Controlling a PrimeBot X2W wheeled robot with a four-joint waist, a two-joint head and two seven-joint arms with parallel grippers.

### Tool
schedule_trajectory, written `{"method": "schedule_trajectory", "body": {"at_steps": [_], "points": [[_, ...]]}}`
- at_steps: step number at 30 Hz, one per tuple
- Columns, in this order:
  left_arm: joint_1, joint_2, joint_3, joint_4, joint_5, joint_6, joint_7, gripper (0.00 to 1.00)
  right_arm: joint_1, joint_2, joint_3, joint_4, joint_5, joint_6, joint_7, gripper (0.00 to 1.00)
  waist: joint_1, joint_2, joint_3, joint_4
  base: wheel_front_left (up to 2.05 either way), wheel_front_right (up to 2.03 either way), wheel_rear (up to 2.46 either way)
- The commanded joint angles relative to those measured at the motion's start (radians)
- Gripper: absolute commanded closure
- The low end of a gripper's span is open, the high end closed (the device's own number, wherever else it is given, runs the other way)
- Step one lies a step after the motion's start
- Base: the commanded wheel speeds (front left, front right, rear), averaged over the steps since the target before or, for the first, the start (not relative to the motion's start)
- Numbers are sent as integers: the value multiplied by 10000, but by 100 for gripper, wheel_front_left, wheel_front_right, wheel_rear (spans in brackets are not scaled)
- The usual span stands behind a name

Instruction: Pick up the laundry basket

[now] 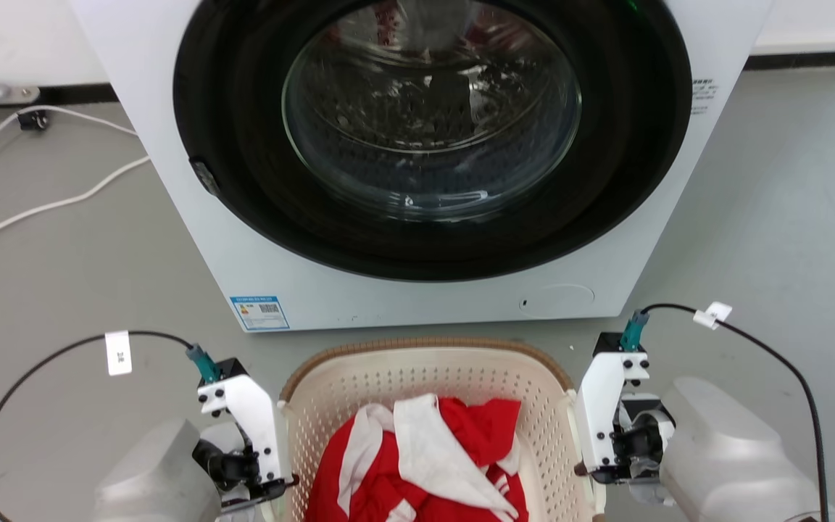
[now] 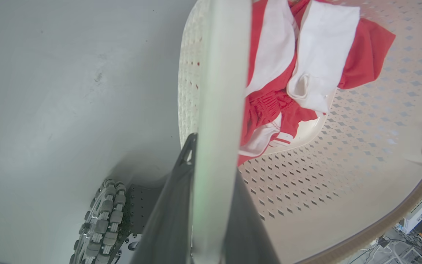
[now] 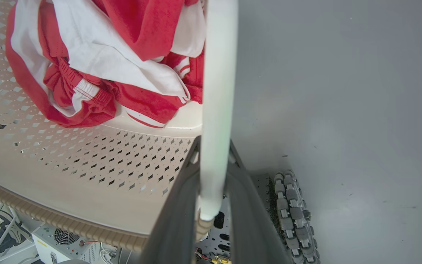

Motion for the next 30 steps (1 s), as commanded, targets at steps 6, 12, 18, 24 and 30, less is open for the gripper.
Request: {"method": "schedule_trajectory", "body": {"at_steps": [6,12,18,24,30], "points": [[382,-420,-1,-7,-265,-83,183,100,531,241,149,-8,221,35,248,100,2,0,-605,125,0,0,0],[518,-440,-72,-41,-281,-93,207,100,639,247,168,41,308,35,253,100,2,0,-731,198,0,0,0],[433,-352,-98,-35,-317,-91,213,100,438,245,204,94,332,36,444,100,2,0,-706,180,0,0,0],[377,-295,-110,-29,-362,-91,298,100,387,240,203,122,432,36,710,100,2,0,-697,126,0,0,0],[430,-297,-110,20,-439,-91,380,100,393,239,209,137,493,36,804,100,2,0,-681,120,0,0,0]]}}
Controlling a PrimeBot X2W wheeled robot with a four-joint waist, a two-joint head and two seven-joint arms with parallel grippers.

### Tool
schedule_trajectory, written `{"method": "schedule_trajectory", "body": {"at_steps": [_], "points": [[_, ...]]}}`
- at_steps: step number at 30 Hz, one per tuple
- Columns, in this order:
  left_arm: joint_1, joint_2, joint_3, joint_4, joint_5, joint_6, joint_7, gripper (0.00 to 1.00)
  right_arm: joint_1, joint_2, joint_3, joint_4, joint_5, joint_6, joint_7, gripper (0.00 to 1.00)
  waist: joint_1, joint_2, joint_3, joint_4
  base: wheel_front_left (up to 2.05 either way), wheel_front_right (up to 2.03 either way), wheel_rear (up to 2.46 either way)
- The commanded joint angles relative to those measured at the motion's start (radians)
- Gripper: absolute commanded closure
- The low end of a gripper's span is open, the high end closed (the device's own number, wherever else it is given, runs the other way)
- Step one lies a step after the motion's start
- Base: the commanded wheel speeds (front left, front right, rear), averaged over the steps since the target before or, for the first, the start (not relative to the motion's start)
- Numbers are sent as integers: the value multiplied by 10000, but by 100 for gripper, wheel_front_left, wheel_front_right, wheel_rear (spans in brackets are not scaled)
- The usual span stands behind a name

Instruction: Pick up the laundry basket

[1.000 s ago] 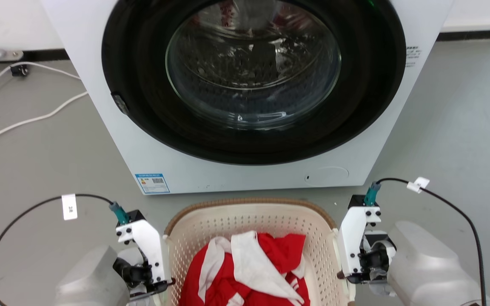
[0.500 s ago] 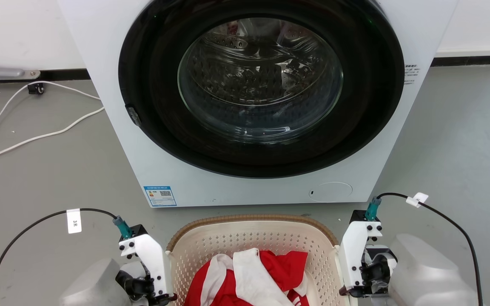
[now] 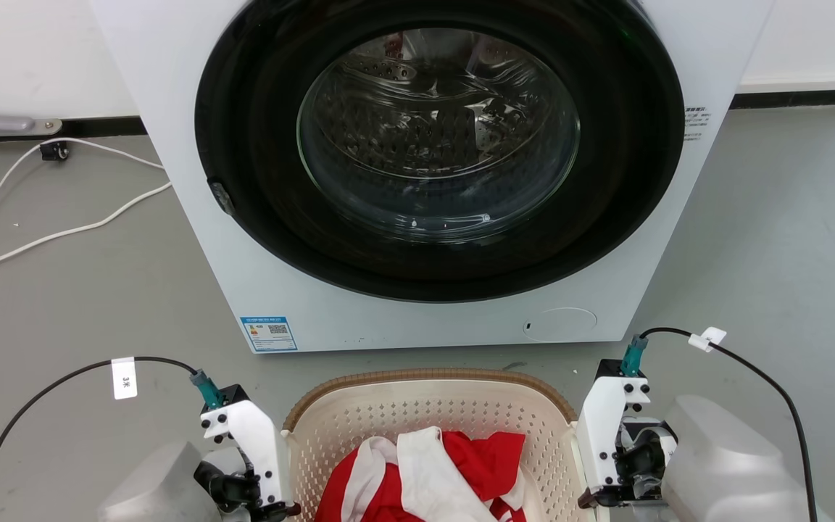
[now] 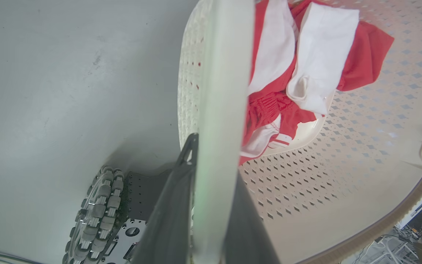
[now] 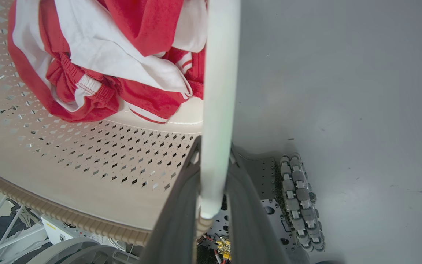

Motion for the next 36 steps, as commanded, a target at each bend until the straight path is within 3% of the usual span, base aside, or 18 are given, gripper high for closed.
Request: {"method": "schedule_trajectory", "body": {"at_steps": [1,36], "points": [[-82,-215,45,-123,-172,-103,31,100,-4,241,23,-36,77,36,29,100,0,-1,13,6,0,0,0],[36,-297,-52,-109,-379,-103,43,100,175,245,-409,-16,-195,36,263,100,0,-1,-97,38,0,0,0]]}}
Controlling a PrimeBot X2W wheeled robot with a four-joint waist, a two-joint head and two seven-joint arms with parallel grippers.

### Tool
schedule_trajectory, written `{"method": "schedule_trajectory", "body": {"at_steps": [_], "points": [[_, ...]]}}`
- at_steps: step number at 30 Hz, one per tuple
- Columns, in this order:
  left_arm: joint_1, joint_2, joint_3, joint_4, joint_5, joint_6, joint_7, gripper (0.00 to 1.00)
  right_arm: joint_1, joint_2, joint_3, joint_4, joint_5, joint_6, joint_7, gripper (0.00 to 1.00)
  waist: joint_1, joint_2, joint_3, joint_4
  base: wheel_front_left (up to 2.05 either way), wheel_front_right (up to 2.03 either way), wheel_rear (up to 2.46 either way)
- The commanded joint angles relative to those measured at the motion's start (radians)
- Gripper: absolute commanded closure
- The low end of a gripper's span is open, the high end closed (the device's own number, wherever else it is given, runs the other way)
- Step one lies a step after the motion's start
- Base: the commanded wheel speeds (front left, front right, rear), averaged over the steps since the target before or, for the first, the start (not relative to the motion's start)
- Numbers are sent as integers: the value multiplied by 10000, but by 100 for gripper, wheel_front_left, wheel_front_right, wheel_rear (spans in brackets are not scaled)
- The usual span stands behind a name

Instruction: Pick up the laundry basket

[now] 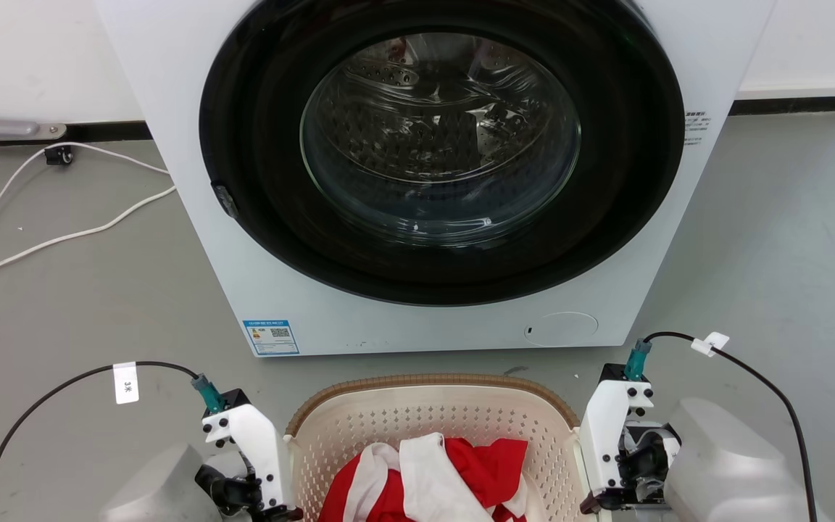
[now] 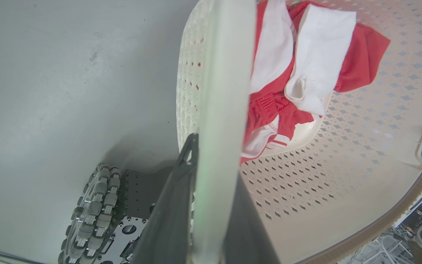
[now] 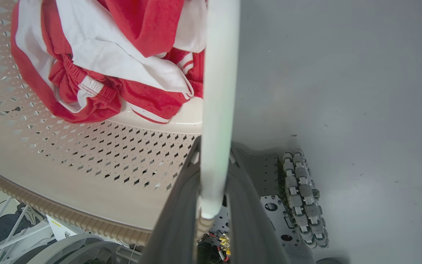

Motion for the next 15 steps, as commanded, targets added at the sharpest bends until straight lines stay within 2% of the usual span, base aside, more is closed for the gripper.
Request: {"method": "schedule_trajectory", "body": {"at_steps": [1,15], "points": [[-15,-277,59,-129,-151,-104,-30,100,94,249,-52,-52,-31,36,69,100,0,0,0,6,0,0,0],[26,-292,13,-108,-214,-104,-82,100,142,248,-259,-52,-203,36,95,100,0,0,-26,26,0,0,0]]}}
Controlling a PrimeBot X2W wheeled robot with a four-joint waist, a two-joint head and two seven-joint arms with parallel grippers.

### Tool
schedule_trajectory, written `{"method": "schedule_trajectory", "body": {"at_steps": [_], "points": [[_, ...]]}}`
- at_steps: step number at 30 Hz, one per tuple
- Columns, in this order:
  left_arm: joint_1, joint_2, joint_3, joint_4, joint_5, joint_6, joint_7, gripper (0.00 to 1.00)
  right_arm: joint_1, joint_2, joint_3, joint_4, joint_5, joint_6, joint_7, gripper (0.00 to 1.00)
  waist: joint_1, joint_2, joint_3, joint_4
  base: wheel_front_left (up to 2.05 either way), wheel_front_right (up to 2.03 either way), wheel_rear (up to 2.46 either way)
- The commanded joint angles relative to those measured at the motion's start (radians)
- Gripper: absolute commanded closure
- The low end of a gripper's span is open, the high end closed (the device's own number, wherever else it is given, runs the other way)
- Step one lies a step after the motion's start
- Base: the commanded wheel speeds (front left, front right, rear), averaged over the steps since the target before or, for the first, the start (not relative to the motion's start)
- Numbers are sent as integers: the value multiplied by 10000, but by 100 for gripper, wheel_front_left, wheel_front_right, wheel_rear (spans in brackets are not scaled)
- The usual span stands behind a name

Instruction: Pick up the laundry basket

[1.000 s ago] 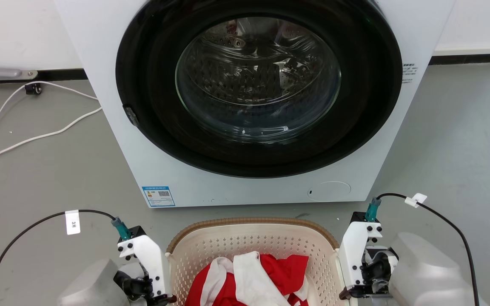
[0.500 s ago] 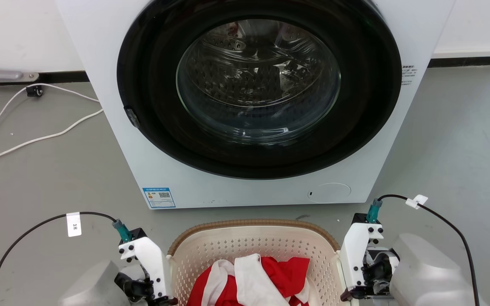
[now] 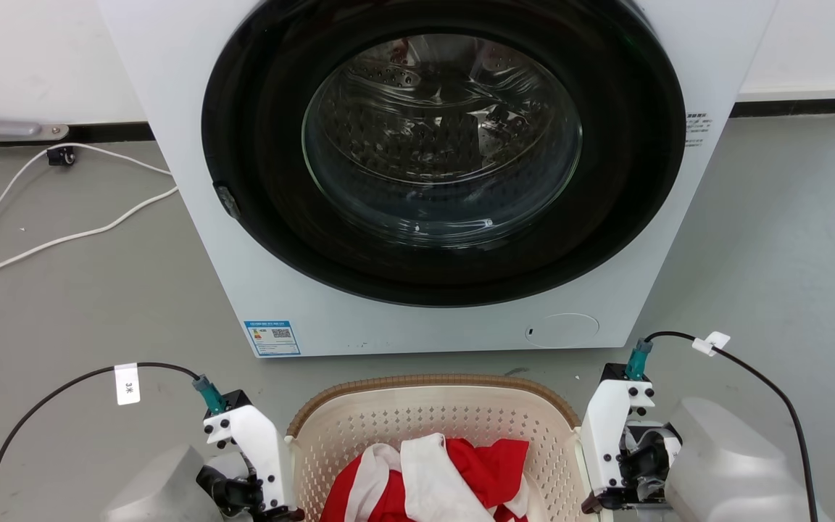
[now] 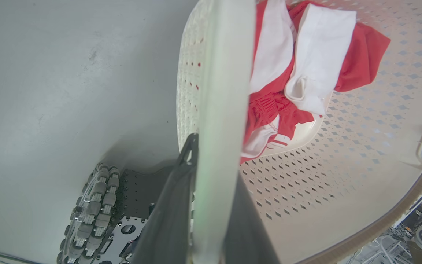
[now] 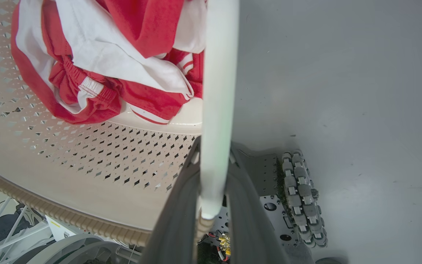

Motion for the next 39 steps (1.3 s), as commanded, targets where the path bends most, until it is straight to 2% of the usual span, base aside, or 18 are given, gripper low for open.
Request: {"method": "schedule_trajectory", "body": {"at_steps": [1,39], "points": [[24,-256,55,-145,-163,-104,-67,100,131,246,-27,-52,39,36,55,100,0,0,-2,-2,0,0,0],[21,-303,-56,-190,-326,-104,-89,100,70,250,-89,-53,93,36,115,100,0,0,18,11,0,0,0]]}}
